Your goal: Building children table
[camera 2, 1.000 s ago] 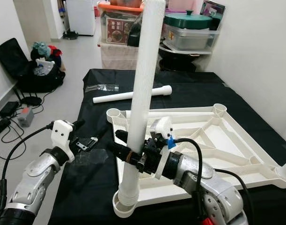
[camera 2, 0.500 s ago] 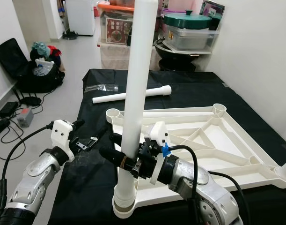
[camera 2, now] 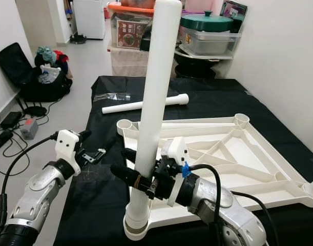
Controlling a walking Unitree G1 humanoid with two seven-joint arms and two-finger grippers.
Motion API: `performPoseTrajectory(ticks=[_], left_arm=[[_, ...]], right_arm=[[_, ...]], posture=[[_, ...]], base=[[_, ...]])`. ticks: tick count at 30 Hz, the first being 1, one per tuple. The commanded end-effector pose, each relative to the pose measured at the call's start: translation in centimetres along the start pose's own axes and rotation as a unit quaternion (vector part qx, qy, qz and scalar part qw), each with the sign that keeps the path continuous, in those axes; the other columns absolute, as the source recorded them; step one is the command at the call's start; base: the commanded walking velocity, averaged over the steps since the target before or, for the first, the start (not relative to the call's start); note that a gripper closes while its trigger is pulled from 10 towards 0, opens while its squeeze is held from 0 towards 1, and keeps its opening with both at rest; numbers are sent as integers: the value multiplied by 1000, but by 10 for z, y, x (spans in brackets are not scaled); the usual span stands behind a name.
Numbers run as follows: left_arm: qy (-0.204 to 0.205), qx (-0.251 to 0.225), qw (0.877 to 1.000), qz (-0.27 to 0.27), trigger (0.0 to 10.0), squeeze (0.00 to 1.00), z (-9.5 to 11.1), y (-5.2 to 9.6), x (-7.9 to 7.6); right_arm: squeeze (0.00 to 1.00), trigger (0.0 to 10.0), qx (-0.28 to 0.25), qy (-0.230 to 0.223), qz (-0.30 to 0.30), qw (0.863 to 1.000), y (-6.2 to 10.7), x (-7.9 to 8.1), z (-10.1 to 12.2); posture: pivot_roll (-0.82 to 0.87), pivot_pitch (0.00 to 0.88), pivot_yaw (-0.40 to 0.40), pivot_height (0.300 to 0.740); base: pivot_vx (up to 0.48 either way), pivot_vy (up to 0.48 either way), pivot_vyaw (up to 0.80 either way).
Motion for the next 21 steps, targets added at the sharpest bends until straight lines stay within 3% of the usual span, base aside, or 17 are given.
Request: performPoseTrajectory(ticks=[1,11,21], left_arm=[[-2,5,1000,-1,10000,0,-2,0,2],[-1,5,1000,-1,10000,0,-3,-2,0],[-3,6,1000,3,10000,0,-4,-2,1]], right_arm=[[0,0,42,-41,-9,998,4,-4,-17],[0,0,31,-42,2,999,6,-1,-10],[0,0,40,-43,-2,998,4,-4,-16]], posture=[[39,0,-68,740],[38,0,-70,740],[44,0,-78,740]], base=[[0,0,0],[0,0,0],[0,0,0]])
Point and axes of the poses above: a point about 5 cm out from each wrist's last joint towards the gripper, its own y axis pointing back from the gripper into the wrist, its own z axis along the axis of the wrist's last joint, x = y × z, the point moved 1 cm from there along -y, pointing out of the wrist towards the gripper, and after that the axes turned 15 degrees about -y, right-handed, at the moved point
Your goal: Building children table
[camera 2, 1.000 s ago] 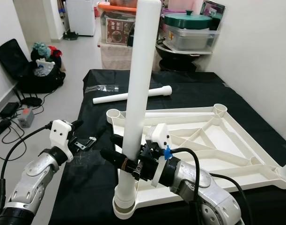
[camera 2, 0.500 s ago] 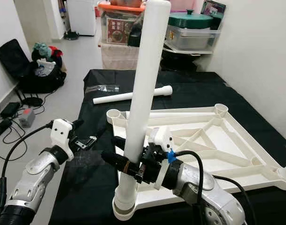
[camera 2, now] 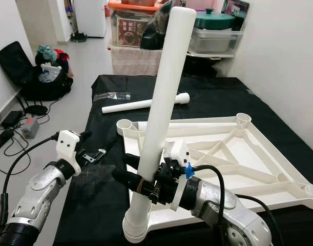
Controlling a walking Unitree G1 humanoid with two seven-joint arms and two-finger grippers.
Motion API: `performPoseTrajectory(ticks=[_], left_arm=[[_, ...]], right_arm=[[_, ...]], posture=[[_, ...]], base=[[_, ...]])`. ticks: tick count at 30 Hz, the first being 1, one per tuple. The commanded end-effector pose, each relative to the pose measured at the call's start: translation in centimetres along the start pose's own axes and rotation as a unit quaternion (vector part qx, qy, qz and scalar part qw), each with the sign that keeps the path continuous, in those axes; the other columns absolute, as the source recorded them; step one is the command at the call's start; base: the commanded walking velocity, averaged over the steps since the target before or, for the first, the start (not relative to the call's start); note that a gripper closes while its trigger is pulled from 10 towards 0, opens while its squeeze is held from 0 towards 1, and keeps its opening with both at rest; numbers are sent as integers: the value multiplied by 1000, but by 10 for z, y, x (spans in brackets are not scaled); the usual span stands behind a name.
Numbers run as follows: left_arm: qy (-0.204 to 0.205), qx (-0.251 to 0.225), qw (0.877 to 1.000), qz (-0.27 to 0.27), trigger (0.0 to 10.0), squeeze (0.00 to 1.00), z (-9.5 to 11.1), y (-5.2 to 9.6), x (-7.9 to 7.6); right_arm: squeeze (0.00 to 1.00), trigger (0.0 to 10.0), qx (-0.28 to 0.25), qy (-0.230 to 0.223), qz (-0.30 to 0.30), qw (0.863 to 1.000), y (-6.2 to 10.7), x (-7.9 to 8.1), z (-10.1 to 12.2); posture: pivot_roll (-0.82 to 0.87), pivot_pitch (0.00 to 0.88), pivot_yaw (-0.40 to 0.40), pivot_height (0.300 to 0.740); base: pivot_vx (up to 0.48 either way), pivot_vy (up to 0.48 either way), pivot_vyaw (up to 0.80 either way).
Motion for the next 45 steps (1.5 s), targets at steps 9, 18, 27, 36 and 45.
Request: performPoseTrajectory(ticks=[9,18,27,36,45], left_arm=[[-5,4,1000,4,10000,0,-3,1,1],[-4,4,1000,4,10000,0,-3,0,1],[-2,5,1000,4,10000,0,-4,0,2],[8,10,1000,2,10000,0,-7,1,-1],[10,13,1000,1,10000,0,-8,2,-1]], right_arm=[[0,0,51,44,-68,995,-3,-21,-17],[0,0,60,141,-185,971,4,-47,-27],[0,0,52,118,-183,975,4,-46,-33],[0,0,-26,30,-152,988,-1,-43,-18],[0,0,-46,-4,-90,995,-7,-24,-11]], posture=[[50,0,-80,740],[38,0,-67,740],[36,0,-63,740],[39,0,-72,740],[40,0,-74,740]], base=[[0,0,0],[0,0,0],[0,0,0],[0,0,0],[0,0,0]])
Point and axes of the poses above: a point about 5 cm out from each wrist's last joint towards the gripper, its own y axis pointing back from the gripper into the wrist, its own z axis along the axis of the wrist's last joint, x = y × z, the point moved 1 cm from there along -y, pointing out of the wrist towards the gripper, and after that the axes turned 15 degrees about -y, right-handed, at the moved point
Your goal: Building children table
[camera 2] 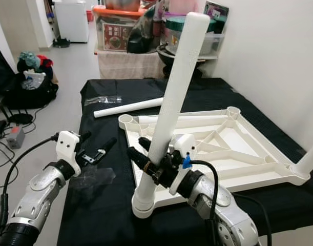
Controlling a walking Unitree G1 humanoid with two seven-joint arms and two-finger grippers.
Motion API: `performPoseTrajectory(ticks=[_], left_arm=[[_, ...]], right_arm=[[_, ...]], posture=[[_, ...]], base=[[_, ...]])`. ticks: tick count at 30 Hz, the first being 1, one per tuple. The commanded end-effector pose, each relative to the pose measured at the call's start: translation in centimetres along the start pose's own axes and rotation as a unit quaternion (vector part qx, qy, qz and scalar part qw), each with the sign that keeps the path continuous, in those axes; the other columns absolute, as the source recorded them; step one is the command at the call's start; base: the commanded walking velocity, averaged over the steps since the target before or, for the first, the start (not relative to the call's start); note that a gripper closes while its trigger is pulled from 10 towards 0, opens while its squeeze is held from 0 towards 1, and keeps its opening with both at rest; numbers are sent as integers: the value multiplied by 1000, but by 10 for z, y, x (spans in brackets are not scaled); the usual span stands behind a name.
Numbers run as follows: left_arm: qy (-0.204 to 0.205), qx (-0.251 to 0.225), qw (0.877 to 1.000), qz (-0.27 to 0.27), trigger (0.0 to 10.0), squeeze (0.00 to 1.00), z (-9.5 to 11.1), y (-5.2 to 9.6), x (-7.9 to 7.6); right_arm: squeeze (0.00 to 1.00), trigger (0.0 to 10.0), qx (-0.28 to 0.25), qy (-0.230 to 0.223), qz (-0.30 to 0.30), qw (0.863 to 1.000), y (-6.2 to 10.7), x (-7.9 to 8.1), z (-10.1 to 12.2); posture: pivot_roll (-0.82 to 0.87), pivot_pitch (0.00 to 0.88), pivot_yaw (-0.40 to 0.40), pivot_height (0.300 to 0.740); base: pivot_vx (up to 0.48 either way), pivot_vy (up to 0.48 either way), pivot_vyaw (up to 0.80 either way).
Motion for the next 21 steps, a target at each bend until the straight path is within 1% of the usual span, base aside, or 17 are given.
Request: performPoseTrajectory(ticks=[1,4,7,12,21], left_arm=[[7,9,1000,0,10000,0,-4,1,-1],[7,9,1000,0,10000,0,-4,1,-1],[8,10,1000,-1,10000,0,-5,2,-1],[8,12,1000,-2,10000,0,-6,2,-1],[8,12,1000,-4,10000,0,-5,1,-1]], right_arm=[[0,0,37,-24,1,999,0,0,-17],[0,0,41,-23,2,999,0,0,-18],[0,0,53,-35,16,998,0,6,-22],[0,0,63,-47,30,996,2,12,-23],[0,0,66,-42,40,996,3,14,-20]], posture=[[41,0,-76,740],[41,0,-76,740],[40,0,-73,740],[40,0,-72,740],[38,0,-68,740]], base=[[0,0,0],[0,0,0],[0,0,0],[0,0,0],[0,0,0]])
Point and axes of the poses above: a point about 5 cm out from each wrist's last joint towards the gripper, its own y axis pointing back from the gripper into the wrist, its own z axis along the axis of the wrist's last joint, x = y × z, the point moved 1 cm from there along -y, pointing out of the wrist towards the gripper, and after that the axes turned 15 degrees about -y, right-handed, at the moved point
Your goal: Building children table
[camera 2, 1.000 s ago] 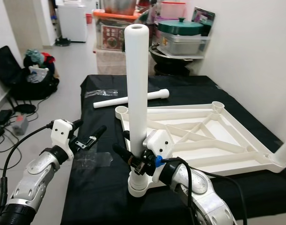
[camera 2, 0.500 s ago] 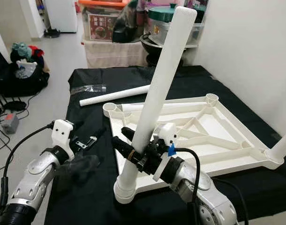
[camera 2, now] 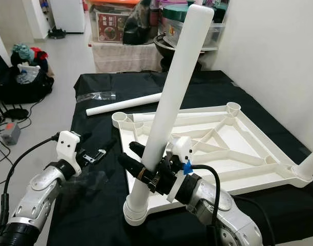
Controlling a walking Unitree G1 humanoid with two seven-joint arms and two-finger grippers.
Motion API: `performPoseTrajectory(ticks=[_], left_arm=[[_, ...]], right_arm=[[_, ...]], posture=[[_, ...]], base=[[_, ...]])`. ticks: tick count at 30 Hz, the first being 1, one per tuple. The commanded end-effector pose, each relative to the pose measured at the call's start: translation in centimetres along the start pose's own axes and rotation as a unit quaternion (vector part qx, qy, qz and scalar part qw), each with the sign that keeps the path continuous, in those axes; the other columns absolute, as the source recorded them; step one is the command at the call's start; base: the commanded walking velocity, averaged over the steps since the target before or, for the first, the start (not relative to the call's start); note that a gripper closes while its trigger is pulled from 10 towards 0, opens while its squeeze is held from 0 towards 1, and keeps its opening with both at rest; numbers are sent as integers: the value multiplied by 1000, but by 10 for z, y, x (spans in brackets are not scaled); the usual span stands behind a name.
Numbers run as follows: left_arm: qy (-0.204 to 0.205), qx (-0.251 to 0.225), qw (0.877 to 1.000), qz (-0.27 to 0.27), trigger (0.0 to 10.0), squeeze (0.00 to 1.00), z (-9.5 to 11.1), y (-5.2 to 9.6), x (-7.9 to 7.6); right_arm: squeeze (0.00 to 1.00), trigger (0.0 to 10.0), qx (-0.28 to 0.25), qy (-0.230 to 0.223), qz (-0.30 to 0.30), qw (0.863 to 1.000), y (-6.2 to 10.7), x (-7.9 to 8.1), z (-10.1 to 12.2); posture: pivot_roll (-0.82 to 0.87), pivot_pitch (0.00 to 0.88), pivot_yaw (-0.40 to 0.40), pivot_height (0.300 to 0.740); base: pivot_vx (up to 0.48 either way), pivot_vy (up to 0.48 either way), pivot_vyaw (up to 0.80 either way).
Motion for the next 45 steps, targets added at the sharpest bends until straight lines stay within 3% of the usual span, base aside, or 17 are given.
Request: performPoseTrajectory(ticks=[1,11,18,21,24,25,26,27,28,30,31,32,33,35,36,38,45], left_arm=[[7,10,1000,-3,10000,0,-4,1,-1],[7,11,1000,-3,10000,0,-5,2,-1],[7,12,1000,-2,10000,0,-5,2,-1],[7,14,1000,2,10000,0,-6,3,0],[7,14,1000,2,10000,0,-6,3,0],[8,15,1000,4,10000,0,-7,3,1],[7,17,1000,4,10000,0,-8,4,0],[7,17,1000,4,10000,0,-8,4,0],[7,18,1000,4,10000,0,-8,4,0],[7,18,1000,4,10000,0,-8,4,0],[7,18,1000,6,10000,0,-8,3,0],[7,18,1000,6,10000,0,-8,3,0],[6,18,1000,7,10000,0,-8,3,1],[6,18,1000,7,10000,0,-8,3,1],[5,19,1000,9,10000,0,-7,3,2],[4,19,1000,11,10000,0,-8,3,4],[3,22,1000,13,10000,0,-9,3,3]], right_arm=[[0,0,50,-33,8,998,1,1,-19],[0,0,64,-32,-29,997,2,-10,-24],[0,0,91,-20,-167,981,8,-40,-35],[0,0,68,14,-281,957,18,-56,-34],[0,0,68,14,-281,957,18,-56,-34],[0,0,67,28,-317,946,23,-61,-36],[0,0,55,24,-390,919,31,-72,-36],[0,0,55,24,-390,919,31,-72,-36],[0,0,33,19,-453,891,39,-82,-34],[0,0,33,19,-453,891,39,-82,-34],[0,0,14,18,-504,864,47,-89,-31],[0,0,14,18,-504,864,47,-89,-31],[0,0,-4,14,-549,835,55,-95,-29],[0,0,-4,14,-549,835,55,-95,-29],[0,0,-23,15,-581,813,61,-98,-26],[0,0,-27,19,-597,802,63,-97,-26],[0,0,-7,44,-598,800,58,-93,-27]], posture=[[38,0,-69,740],[37,0,-70,740],[33,0,-73,740],[17,0,-71,740],[17,0,-71,740],[17,0,-70,740],[20,0,-68,740],[20,0,-68,740],[20,0,-69,740],[20,0,-69,740],[20,0,-69,740],[20,0,-69,740],[25,0,-69,740],[25,0,-69,740],[26,0,-69,740],[27,0,-69,740],[26,0,-72,740]], base=[[0,0,0],[0,0,0],[0,0,0],[0,0,0],[0,0,0],[0,0,0],[0,0,0],[0,0,0],[0,0,0],[0,0,0],[0,0,0],[0,0,0],[0,0,0],[0,0,0],[0,0,0],[0,0,0],[0,0,0]])
Point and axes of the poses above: a point about 5 cm out from each wrist's last joint towards the gripper, its own y axis pointing back from the gripper into the wrist, its own z axis along the axis of the wrist's last joint, x = y × z, the point moved 1 cm from there along -y, pointing out of the wrist towards the gripper, and after that the axes turned 15 degrees about -y, right-handed, at the moved point
